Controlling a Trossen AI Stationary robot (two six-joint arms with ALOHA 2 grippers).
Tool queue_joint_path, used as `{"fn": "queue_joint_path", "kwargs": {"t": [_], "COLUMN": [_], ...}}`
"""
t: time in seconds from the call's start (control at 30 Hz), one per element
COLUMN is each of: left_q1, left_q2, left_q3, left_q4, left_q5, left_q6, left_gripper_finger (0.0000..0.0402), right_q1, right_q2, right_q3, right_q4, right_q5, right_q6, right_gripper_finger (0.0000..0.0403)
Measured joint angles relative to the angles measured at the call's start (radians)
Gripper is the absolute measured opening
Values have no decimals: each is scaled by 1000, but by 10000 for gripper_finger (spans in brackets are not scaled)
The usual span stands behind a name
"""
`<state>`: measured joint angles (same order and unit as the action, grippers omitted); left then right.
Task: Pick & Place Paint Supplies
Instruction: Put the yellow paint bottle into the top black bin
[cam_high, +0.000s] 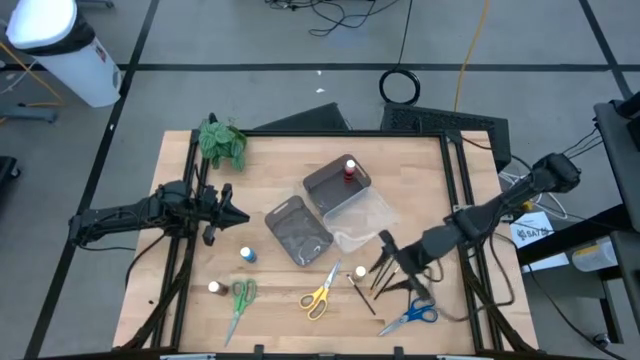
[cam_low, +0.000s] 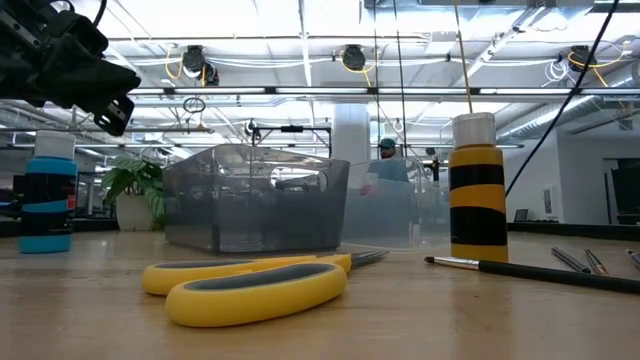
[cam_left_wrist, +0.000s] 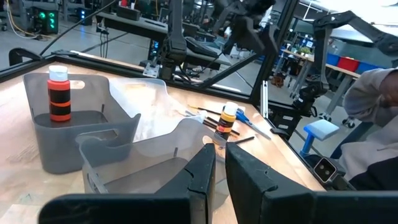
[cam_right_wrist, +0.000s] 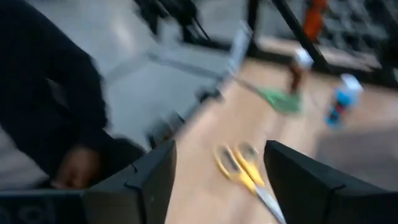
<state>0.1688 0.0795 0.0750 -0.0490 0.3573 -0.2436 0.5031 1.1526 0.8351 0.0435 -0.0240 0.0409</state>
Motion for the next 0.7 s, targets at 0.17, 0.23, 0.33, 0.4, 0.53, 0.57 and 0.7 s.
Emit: {"fn": "queue_joint_path", "kwargs": {"t": [0.17, 0.23, 0.33, 0.4, 0.53, 0.57, 0.7], "left_q1": [0, 0, 0, 0, 0, 0, 0], "left_q2": [0, 0, 0, 0, 0, 0, 0], "left_q3": [0, 0, 0, 0, 0, 0, 0], "left_q4": [0, 0, 0, 0, 0, 0, 0], "left_q5": [0, 0, 0, 0, 0, 0, 0], "left_q6": [0, 0, 0, 0, 0, 0, 0], "left_gripper_finger": [47, 47, 47, 47, 47, 47, 47], "right_q1": [20, 19, 15, 7, -21, -30, -63], "right_q2": [120, 189, 303, 371, 475, 492, 538], "right_q3": [187, 265, 372, 429, 481, 481, 482], "right_q4": [-304, -425, -553, -625, -700, -705, -740], "right_q5": [134, 153, 158, 158, 159, 159, 158], "right_q6": [-31, -27, -35, -65, -114, -121, -137], "right_gripper_finger": [286, 296, 301, 300, 290, 287, 282]}}
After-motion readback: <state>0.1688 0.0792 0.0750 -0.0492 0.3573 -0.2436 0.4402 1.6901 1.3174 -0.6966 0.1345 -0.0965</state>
